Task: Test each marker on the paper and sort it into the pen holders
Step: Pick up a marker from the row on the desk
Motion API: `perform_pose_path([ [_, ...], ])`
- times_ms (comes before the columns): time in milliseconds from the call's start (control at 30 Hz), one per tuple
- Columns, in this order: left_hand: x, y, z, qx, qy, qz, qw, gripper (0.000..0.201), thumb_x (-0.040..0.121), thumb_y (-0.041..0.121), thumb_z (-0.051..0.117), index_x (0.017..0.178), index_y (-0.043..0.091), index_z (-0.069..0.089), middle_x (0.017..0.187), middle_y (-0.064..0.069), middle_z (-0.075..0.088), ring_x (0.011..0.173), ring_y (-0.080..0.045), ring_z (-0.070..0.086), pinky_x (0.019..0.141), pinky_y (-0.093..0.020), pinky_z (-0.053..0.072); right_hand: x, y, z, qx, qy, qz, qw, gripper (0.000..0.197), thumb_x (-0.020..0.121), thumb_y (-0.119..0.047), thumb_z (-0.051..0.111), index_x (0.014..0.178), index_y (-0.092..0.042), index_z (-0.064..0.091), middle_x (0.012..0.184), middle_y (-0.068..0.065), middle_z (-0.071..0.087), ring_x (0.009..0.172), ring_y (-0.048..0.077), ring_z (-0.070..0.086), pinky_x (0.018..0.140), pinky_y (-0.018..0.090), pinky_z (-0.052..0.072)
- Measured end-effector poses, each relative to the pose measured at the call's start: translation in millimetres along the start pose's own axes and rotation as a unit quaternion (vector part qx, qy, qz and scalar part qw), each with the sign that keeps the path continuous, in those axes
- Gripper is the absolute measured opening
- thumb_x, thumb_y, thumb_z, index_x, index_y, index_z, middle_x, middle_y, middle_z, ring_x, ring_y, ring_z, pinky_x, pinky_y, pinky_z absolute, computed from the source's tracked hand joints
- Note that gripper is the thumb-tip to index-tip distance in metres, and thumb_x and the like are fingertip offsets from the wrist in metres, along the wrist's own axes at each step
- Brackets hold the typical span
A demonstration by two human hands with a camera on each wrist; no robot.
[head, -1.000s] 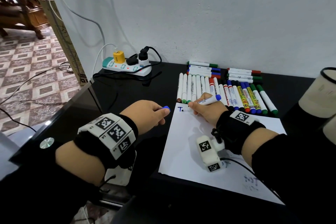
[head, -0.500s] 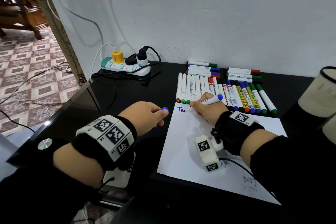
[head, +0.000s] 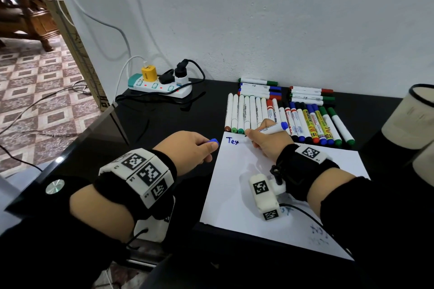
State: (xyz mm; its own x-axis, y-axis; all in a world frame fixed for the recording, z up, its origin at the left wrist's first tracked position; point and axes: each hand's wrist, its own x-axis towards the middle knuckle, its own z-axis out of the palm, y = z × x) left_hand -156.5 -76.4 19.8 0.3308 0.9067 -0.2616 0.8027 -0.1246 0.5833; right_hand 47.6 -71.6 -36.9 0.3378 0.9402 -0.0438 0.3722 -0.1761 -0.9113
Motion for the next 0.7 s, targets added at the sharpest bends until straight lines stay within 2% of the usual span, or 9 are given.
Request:
perform_pose_path([
  [100, 0.1, -0.2, 0.4, -0.002, 0.001, 0.002, 1.000, 0.024, 0.095, 0.043, 0.045, 0.092, 0.028, 0.063, 0.087, 0.009, 0.069, 0.086, -0.010, 0.064, 0.084, -0.026, 0.048, 1.0, 0.0, -0.4, -0.008, 0.006, 0.002, 1.000, 0.030, 0.087, -0.028, 0.063, 0.069, -0.019, 0.042, 0.058, -0.001, 0.056, 0.053, 0.014, 0.045, 0.063, 0.030, 0.040],
  [233, -0.2, 0.3, 1.0, -0.003, 0.002, 0.002, 1.000, 0.024, 0.095, 0.043, 0.045, 0.091, 0.028, 0.063, 0.086, 0.010, 0.069, 0.085, -0.009, 0.064, 0.084, -0.026, 0.048, 1.2, -0.3, -1.4, 0.000, 0.020, 0.006, 1.000, 0.028, 0.087, -0.024, 0.061, 0.070, -0.018, 0.041, 0.060, 0.001, 0.054, 0.051, 0.015, 0.043, 0.056, 0.028, 0.038],
  [367, 0.0, 0.7, 1.5, -0.009, 0.001, 0.006, 1.000, 0.021, 0.095, 0.042, 0.045, 0.090, 0.030, 0.061, 0.082, 0.013, 0.067, 0.083, -0.008, 0.063, 0.081, -0.024, 0.046, 1.1, -0.9, -0.8, -0.004, 0.014, 0.001, 1.000, 0.029, 0.088, -0.027, 0.062, 0.069, -0.018, 0.042, 0.059, 0.000, 0.055, 0.051, 0.016, 0.044, 0.057, 0.029, 0.038],
  [467, 0.0, 1.0, 1.8, -0.016, 0.005, 0.009, 1.000, 0.020, 0.095, 0.042, 0.045, 0.086, 0.031, 0.060, 0.078, 0.016, 0.066, 0.081, -0.007, 0.063, 0.079, -0.023, 0.045, 2.4, -0.2, -2.0, -0.006, 0.004, 0.008, 1.000, 0.030, 0.086, -0.024, 0.062, 0.067, -0.019, 0.039, 0.056, 0.001, 0.053, 0.050, 0.018, 0.041, 0.056, 0.030, 0.036],
  [600, -0.2, 0.6, 1.6, -0.016, 0.005, 0.006, 1.000, 0.022, 0.095, 0.043, 0.046, 0.088, 0.030, 0.062, 0.082, 0.015, 0.067, 0.083, -0.007, 0.063, 0.081, -0.025, 0.047, 2.4, -1.0, -3.0, 0.006, -0.002, 0.019, 1.000, 0.031, 0.085, -0.022, 0.062, 0.064, -0.019, 0.039, 0.055, 0.002, 0.052, 0.054, 0.020, 0.042, 0.056, 0.031, 0.036],
  [700, -0.5, 1.0, 1.3, -0.011, 0.004, 0.005, 1.000, 0.022, 0.095, 0.043, 0.045, 0.084, 0.031, 0.061, 0.082, 0.014, 0.067, 0.083, -0.007, 0.063, 0.079, -0.024, 0.046, 3.1, -1.4, -6.1, 0.030, -0.010, 0.027, 0.999, 0.032, 0.086, -0.021, 0.062, 0.064, -0.019, 0.038, 0.053, 0.002, 0.051, 0.052, 0.019, 0.040, 0.050, 0.027, 0.033],
])
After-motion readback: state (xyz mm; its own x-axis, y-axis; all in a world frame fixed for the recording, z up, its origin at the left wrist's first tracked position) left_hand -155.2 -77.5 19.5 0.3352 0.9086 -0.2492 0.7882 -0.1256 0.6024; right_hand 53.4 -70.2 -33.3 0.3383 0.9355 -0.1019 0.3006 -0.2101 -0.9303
